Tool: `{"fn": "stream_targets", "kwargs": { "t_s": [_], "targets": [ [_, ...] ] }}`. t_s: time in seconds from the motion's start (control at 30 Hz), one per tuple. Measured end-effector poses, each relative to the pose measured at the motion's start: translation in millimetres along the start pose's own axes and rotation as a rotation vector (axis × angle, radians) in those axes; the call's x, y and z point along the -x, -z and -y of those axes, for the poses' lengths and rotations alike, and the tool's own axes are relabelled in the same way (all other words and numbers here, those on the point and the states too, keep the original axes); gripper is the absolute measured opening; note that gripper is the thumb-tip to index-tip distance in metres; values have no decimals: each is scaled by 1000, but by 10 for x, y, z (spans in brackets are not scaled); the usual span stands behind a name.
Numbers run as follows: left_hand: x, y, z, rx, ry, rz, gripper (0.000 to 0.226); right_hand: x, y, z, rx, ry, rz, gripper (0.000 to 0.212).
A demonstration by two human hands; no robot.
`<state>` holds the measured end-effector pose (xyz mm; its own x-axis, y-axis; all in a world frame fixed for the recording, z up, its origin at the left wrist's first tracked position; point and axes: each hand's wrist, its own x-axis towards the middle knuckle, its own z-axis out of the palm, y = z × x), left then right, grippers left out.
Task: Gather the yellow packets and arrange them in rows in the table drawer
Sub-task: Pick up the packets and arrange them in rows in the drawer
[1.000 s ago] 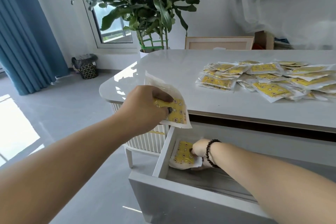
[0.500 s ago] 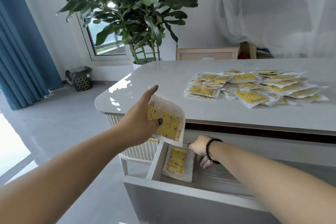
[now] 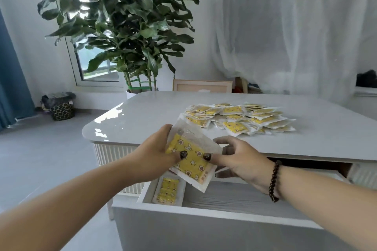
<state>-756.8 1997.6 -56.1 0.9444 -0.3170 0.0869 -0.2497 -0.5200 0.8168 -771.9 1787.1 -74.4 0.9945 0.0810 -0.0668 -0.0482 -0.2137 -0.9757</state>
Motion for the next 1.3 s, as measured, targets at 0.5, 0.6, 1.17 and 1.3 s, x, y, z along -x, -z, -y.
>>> {"fn": "stream_targets", "kwargs": {
  "t_s": [0.5,0.6,1.17,1.3],
  "targets": [
    [164,-84,64,99,30,7,25,148,-149,-152,-157,82,-179,28],
    [158,-67,72,97,45,57,29,106,-159,-170,-149,87,-162,31],
    [37,74,126,-55,114,234,26,-11,-152,-178,89,83,111,5],
    [26,122,107,-41,133,288,19,-10,-114,-72,304,148,157,9]
  ]
}}
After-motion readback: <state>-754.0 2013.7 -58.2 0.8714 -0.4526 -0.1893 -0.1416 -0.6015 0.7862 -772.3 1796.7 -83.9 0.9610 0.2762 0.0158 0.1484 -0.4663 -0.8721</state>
